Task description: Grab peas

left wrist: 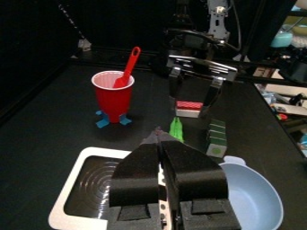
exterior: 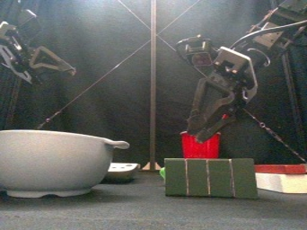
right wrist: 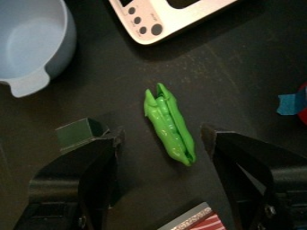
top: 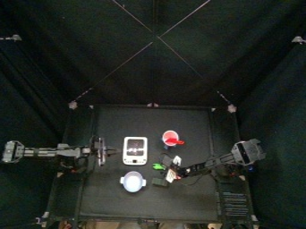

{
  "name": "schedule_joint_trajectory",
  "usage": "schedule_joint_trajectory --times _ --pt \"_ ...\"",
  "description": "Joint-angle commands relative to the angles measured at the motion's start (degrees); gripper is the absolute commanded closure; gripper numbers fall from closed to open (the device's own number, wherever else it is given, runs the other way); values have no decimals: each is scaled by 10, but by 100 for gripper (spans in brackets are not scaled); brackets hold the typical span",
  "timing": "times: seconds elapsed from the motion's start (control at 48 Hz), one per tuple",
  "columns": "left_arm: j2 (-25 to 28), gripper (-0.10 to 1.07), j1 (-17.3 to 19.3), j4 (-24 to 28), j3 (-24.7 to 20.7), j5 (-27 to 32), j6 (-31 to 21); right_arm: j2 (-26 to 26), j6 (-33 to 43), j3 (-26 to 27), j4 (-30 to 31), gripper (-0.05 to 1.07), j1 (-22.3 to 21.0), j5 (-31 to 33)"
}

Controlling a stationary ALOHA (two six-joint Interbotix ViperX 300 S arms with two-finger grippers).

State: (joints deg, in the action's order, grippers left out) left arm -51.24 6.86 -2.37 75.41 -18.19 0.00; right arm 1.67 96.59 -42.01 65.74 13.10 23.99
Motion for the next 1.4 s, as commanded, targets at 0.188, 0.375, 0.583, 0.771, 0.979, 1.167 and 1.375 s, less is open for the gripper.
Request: schedule_joint_trajectory --times 0.188,0.375,0.583,0.771,0.979,1.167,1.375 --pt "1 65 2 -1 -8 -5 1 -40 -1 15 4 5 -10 -4" --pt "1 65 2 -1 -8 -5 1 -64 -1 17 4 6 -20 -5" --pt "1 65 2 -1 -8 -5 1 -77 -1 20 9 6 -27 -22" --pt "1 65 2 -1 -8 -5 1 -83 -1 20 11 11 -31 -34" --pt "1 65 2 -1 -8 -5 1 -85 -1 20 11 26 -31 -33" --pt "1 65 2 -1 -7 -5 1 -70 -1 30 11 35 -31 -23" --pt "2 65 2 -1 -8 -5 1 -30 -2 33 16 37 -26 -11"
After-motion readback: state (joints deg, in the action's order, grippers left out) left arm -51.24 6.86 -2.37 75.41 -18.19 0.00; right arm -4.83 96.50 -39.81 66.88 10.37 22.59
